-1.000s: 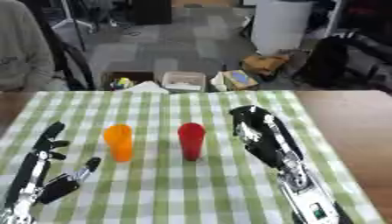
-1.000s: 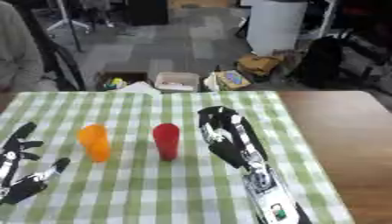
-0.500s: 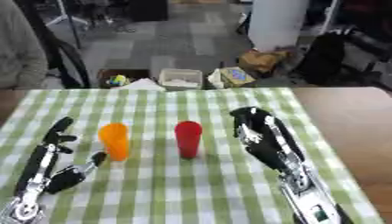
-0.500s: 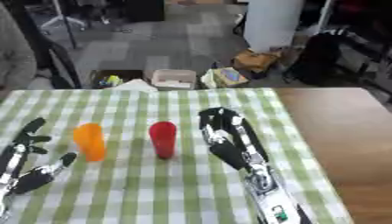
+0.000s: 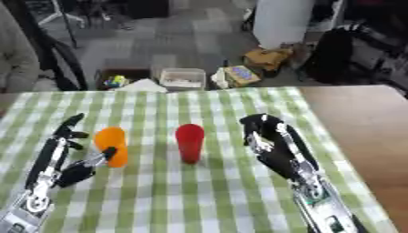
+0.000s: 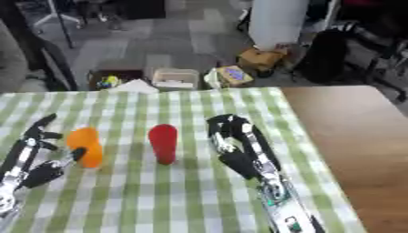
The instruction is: Pour the contents of one cup into another cup.
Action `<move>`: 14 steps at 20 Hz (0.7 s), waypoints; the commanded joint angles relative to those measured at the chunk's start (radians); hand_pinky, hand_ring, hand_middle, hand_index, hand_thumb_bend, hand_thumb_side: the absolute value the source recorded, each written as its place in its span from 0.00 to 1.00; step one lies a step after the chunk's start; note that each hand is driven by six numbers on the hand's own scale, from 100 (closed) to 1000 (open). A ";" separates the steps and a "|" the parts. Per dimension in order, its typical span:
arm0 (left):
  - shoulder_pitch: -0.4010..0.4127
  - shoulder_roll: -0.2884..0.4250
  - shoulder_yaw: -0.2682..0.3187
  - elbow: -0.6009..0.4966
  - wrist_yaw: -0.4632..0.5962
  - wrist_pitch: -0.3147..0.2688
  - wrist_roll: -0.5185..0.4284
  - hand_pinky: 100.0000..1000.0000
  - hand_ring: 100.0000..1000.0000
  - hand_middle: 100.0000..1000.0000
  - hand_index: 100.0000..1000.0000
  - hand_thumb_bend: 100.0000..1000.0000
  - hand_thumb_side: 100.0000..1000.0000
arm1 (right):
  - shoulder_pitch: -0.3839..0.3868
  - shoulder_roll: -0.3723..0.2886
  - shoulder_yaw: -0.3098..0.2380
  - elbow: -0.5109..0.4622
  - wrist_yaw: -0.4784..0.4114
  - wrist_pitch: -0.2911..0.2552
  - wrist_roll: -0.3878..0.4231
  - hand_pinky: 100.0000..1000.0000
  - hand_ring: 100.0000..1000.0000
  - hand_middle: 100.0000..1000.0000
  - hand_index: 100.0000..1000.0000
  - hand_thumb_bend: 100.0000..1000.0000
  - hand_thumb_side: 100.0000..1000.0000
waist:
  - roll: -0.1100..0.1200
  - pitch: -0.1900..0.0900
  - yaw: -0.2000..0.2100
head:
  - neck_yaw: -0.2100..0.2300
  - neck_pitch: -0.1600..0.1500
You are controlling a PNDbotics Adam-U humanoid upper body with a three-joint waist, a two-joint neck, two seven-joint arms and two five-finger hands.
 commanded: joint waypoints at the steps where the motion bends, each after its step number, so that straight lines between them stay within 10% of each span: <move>1: -0.032 0.027 -0.003 0.010 -0.024 0.001 0.002 0.59 0.72 0.91 1.00 0.64 0.57 | -0.016 -0.001 0.002 -0.013 -0.008 -0.002 0.005 0.53 0.39 0.27 0.66 0.00 0.57 | 0.004 -0.013 -0.004 | 0.005 -0.011; 14: -0.055 0.030 -0.001 0.058 -0.100 0.016 0.026 0.60 0.72 0.91 1.00 0.68 0.61 | -0.018 -0.003 0.003 -0.014 -0.011 -0.002 0.009 0.53 0.39 0.26 0.66 0.00 0.58 | 0.010 -0.001 -0.022 | 0.006 -0.020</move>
